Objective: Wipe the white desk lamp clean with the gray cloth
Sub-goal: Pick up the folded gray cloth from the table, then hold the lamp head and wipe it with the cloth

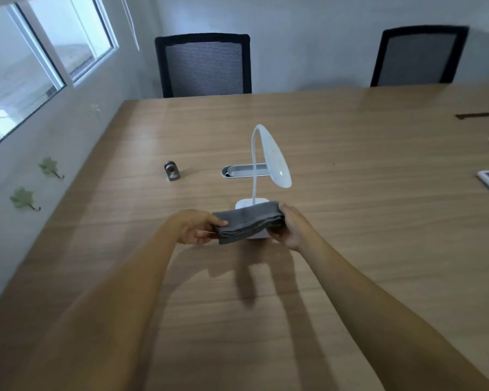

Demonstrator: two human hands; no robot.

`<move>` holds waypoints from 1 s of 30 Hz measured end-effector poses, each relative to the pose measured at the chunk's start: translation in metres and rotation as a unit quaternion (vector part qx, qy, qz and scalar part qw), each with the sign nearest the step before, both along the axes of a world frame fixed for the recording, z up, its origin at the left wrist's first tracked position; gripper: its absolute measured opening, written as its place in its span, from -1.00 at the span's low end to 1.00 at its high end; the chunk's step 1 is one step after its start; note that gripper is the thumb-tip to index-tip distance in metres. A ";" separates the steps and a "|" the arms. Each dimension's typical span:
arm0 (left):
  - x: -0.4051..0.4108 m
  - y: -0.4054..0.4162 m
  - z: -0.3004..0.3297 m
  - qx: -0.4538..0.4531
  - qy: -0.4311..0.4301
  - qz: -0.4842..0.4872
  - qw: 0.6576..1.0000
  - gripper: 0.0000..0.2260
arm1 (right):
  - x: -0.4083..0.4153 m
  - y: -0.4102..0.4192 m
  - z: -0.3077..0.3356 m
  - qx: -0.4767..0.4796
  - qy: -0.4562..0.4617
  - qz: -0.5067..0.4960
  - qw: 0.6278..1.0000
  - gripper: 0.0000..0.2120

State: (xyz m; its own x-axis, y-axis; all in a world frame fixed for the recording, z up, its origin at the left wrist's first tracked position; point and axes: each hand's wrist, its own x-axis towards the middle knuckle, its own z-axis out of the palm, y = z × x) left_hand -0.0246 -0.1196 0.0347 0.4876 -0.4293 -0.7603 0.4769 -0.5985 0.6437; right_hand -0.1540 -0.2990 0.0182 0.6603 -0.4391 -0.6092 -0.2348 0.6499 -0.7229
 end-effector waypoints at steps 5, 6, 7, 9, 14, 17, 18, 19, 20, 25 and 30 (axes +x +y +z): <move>-0.009 -0.020 -0.001 -0.062 0.038 -0.027 0.997 -0.89 | -0.011 -0.012 -0.008 0.148 -0.103 -0.115 0.977 -0.70; -0.011 -0.022 -0.002 -0.070 0.040 -0.033 0.996 -0.89 | -0.013 -0.012 -0.009 0.166 -0.125 -0.125 0.970 -0.69; -0.012 -0.024 -0.003 -0.074 0.041 -0.038 0.996 -0.87 | -0.014 -0.011 -0.010 0.180 -0.144 -0.128 0.965 -0.69; -0.014 -0.026 -0.004 -0.081 0.049 -0.044 0.994 -0.86 | -0.015 -0.008 -0.012 0.193 -0.169 -0.116 0.960 -0.72; -0.017 -0.028 -0.005 -0.084 0.054 -0.055 0.993 -0.87 | -0.011 0.006 -0.008 0.138 -0.127 -0.019 0.982 -0.65; -0.016 -0.030 -0.004 -0.073 0.050 -0.061 0.994 -0.90 | -0.007 0.005 -0.010 0.077 -0.067 0.001 0.995 -0.67; -0.014 -0.030 -0.004 -0.066 0.045 -0.065 0.995 -0.91 | -0.008 0.003 -0.008 0.062 -0.053 -0.008 0.997 -0.66; -0.013 -0.031 -0.003 -0.060 0.030 -0.070 0.995 -0.88 | -0.008 0.001 -0.007 0.051 -0.048 -0.018 0.997 -0.64; -0.012 -0.033 -0.003 -0.049 0.000 -0.074 0.996 -0.80 | -0.009 -0.003 -0.006 0.036 -0.044 -0.031 0.998 -0.62; -0.011 -0.040 -0.002 0.035 -0.292 -0.096 0.951 -0.49 | -0.021 -0.026 0.002 -0.100 -0.009 -0.051 0.994 -0.56; -0.014 -0.065 0.015 -0.043 -0.310 -0.062 0.948 -0.50 | -0.032 -0.045 0.040 -0.205 -0.030 -0.054 0.977 -0.54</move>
